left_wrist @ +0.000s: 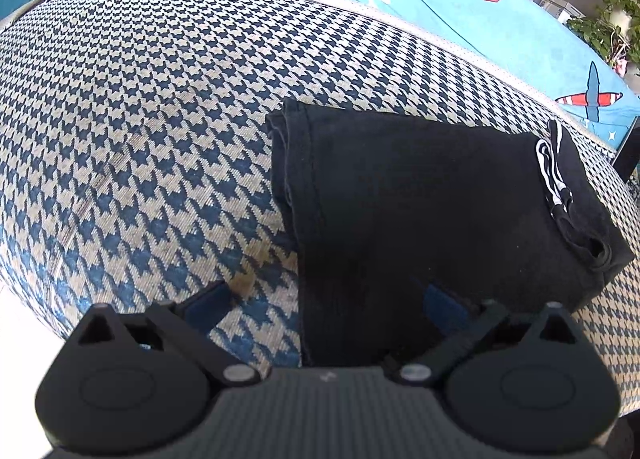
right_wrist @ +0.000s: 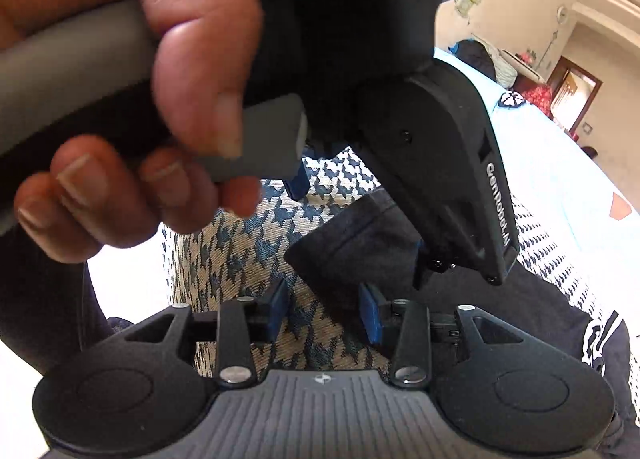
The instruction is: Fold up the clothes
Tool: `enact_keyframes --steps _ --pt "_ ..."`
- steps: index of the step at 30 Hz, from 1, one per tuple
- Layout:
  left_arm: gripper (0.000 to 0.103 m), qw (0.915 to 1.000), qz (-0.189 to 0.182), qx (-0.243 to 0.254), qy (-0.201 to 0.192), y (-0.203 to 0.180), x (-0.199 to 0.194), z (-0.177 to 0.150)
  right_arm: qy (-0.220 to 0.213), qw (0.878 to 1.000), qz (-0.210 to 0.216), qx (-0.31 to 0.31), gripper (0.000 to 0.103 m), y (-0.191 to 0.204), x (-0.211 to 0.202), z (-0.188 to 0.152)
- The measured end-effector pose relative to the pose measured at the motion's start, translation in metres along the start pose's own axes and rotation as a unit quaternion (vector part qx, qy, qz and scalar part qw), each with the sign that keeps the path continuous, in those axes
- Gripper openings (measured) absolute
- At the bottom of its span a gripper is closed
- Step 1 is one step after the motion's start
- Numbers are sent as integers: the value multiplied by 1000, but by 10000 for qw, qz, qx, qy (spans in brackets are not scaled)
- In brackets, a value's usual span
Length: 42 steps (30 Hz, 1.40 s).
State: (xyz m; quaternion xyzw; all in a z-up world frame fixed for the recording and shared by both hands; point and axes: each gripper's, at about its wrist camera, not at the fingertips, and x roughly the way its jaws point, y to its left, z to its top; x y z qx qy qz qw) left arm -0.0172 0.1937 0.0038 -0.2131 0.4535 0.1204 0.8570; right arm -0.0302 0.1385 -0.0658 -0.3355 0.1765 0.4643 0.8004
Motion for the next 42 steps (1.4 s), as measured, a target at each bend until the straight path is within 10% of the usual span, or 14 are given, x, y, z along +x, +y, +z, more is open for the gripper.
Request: enact_keyframes --steps 4,15,24,31,42 --pt "103 9989 -283 -371 43 11 -2 5 -102 9997 -124 209 7 -9 1 2" --pt "103 9741 -1721 -1411 395 32 5 21 -520 9895 -116 1340 6 -55 -11 9" --pt "90 9745 -1869 -1220 222 20 5 20 -207 9939 30 1084 6 -60 -13 -5" --pt "91 9727 -1927 -1283 179 24 0 19 -177 9985 -142 497 36 -45 3 -5" --pt "94 9681 -2141 -1296 131 22 -7 21 -86 9991 -324 243 37 -32 27 -11"
